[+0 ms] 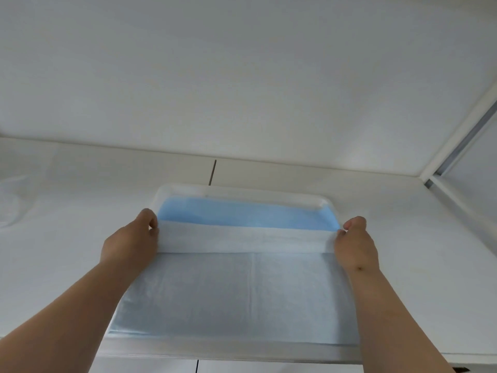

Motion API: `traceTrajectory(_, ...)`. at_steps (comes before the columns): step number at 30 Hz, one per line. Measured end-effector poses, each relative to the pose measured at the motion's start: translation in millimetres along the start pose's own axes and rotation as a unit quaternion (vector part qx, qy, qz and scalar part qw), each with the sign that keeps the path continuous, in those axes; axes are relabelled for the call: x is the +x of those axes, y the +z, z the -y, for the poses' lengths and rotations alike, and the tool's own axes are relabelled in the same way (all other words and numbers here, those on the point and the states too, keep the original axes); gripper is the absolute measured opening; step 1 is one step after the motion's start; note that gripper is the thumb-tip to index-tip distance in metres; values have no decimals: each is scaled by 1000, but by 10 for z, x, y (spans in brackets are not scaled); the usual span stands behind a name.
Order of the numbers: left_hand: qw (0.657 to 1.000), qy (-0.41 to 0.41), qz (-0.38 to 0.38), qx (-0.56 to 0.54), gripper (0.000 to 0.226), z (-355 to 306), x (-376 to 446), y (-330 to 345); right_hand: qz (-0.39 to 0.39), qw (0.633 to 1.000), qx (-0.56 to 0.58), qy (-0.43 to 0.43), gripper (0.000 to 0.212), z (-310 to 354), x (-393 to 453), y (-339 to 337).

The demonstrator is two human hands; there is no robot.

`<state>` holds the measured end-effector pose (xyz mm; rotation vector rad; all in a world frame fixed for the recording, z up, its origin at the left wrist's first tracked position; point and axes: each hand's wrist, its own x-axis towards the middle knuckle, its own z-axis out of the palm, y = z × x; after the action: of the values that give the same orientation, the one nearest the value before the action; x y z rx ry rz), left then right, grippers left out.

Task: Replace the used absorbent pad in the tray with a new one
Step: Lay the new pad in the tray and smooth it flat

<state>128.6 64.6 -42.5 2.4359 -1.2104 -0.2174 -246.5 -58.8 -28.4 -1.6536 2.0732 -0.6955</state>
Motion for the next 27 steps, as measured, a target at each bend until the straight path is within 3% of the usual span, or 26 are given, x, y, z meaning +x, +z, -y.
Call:
traceTrajectory(3, 998, 3, 61, 16, 28, -24, 22, -45, 37, 999, -10, -5, 18, -7, 27, -31)
traceTrajectory(6, 989, 6, 146, -6, 27, -28, 39, -146, 86, 996, 2, -16, 20, -23, 35, -91)
traceTrajectory(9, 977, 47, 206, 1, 56, 22, 27, -261, 156, 987, -5, -26, 40, -53, 13, -140)
traceTrajectory(12, 984, 55, 164, -38, 55, 33, -14, -241, 170, 980, -87, -60, 61, -62, 9, -133)
traceTrajectory(17, 984, 36, 83, -152, 42, -10, -38, -167, 114, 978, -155, -81, 66, 32, -3, -147)
traceTrajectory(20, 976, 20, 74, -203, 38, 22, -13, -199, 74, 976, -183, -91, 69, 53, 43, -188)
traceTrajectory(27, 963, 6, 102, -249, 32, 2, 72, -267, 89, 983, -132, -91, 69, 4, 67, -128)
